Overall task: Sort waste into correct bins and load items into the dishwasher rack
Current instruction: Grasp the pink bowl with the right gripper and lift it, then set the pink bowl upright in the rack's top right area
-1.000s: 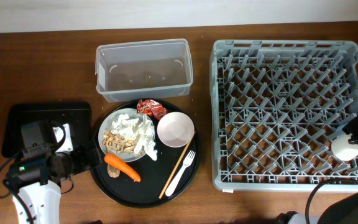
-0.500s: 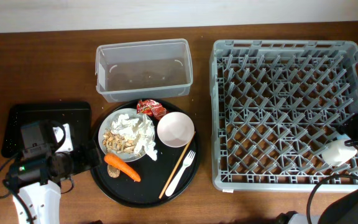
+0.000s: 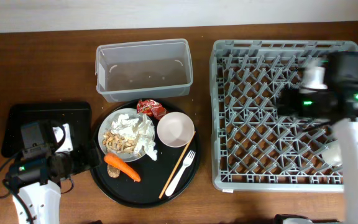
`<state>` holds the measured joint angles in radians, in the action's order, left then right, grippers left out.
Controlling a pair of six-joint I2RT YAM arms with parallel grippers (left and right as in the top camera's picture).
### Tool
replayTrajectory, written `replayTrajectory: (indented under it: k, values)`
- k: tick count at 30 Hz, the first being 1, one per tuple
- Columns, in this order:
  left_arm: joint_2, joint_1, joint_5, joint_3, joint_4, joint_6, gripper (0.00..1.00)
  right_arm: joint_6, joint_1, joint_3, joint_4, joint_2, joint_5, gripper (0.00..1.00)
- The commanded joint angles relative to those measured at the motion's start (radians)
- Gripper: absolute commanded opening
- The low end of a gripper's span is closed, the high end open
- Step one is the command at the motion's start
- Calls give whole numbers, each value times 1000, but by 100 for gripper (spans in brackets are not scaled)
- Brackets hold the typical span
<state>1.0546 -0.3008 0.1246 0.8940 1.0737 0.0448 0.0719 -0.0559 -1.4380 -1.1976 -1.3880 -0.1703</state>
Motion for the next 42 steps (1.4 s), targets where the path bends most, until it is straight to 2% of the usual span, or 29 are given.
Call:
replayTrajectory:
  k: [1, 4, 6, 11, 15, 18, 19, 23, 27, 30, 33, 35, 37, 42]
  values:
    - [-2, -3, 15, 15, 2, -22, 99, -88, 301, -11, 47, -34, -36, 77]
    - [-2, -3, 15, 15, 2, -22, 99, -87, 515, -11, 138, -129, -13, 77]
    - [-2, -3, 15, 15, 2, -22, 99, -92, 589, -11, 217, -226, -9, 78]
    - [-2, -3, 15, 15, 2, -22, 99, -60, 631, -11, 367, -473, 142, 78]
    - [-2, -3, 15, 15, 2, -22, 99, -60, 631, -10, 413, -572, 148, 76]
    - [-2, -3, 15, 15, 2, -22, 99, -60, 632, -9, 417, -626, 137, 64]
    - [-2, -3, 15, 15, 2, -22, 99, -60, 632, -9, 420, -637, 137, 56]
    - [-2, -3, 15, 15, 2, -22, 99, -60, 632, -9, 420, -640, 138, 22]
    - [-2, -3, 15, 15, 2, -22, 99, -41, 631, -19, 412, -630, 139, 4]
    - [-2, -3, 14, 15, 2, -22, 99, -37, 631, -92, 344, -579, 198, 4]
    - [-2, -3, 15, 15, 2, -22, 99, -33, 624, -258, 187, -473, 427, 4]
    - [-2, -3, 14, 15, 1, -22, 99, -29, 584, -320, 143, -391, 565, 4]
    - [-2, -3, 15, 15, 1, -22, 99, -8, 476, -324, 150, -278, 692, 4]
    - [-2, -3, 15, 15, 1, -22, 99, -8, 203, -324, 242, -248, 1070, 4]
